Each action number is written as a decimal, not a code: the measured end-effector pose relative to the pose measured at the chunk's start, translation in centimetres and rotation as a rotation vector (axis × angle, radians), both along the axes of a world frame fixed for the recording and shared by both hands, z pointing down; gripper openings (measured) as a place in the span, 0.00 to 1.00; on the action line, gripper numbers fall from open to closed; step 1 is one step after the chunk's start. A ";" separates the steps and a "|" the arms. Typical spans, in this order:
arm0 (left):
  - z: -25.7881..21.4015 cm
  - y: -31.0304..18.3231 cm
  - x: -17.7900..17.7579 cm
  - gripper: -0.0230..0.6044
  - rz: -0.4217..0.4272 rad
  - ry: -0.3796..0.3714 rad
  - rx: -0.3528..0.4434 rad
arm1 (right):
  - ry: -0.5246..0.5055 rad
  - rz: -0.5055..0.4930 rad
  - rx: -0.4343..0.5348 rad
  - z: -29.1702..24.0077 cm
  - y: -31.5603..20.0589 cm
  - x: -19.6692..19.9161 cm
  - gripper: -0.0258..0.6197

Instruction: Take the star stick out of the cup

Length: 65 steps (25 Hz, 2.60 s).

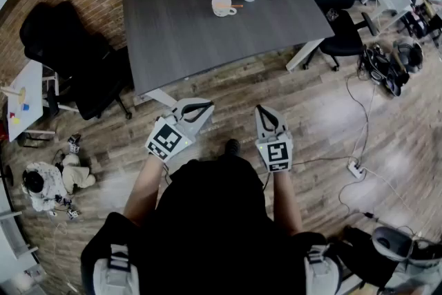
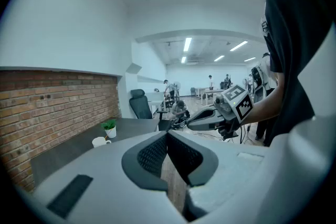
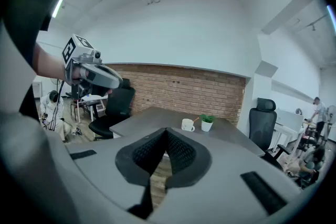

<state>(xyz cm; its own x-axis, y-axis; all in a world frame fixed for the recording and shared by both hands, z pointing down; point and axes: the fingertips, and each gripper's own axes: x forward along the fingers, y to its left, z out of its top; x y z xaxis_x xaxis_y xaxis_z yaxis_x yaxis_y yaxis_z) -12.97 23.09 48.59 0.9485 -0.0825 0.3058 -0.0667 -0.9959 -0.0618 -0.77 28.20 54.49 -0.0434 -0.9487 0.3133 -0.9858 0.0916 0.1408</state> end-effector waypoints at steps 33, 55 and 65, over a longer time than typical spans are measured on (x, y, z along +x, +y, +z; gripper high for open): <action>0.4 -0.8 -14.7 0.04 -0.124 0.081 -0.113 | 0.181 -0.022 -0.069 -0.8 -0.4 -9.6 0.04; -0.1 -6.7 -2.0 0.04 -0.320 0.039 -0.087 | 0.125 -0.194 -0.058 0.3 -10.1 4.7 0.04; 0.0 -8.6 -0.1 0.04 -0.291 0.037 -0.092 | 0.121 -0.191 -0.025 0.4 -11.7 5.9 0.04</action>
<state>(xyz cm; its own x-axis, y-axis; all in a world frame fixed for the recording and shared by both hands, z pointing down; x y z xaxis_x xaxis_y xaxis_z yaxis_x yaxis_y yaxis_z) -13.07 14.48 48.56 0.8996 -0.3261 0.2905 -0.3508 -0.9358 0.0359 5.12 16.48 54.94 -0.1816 -0.9189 0.3503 -0.9263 0.2794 0.2527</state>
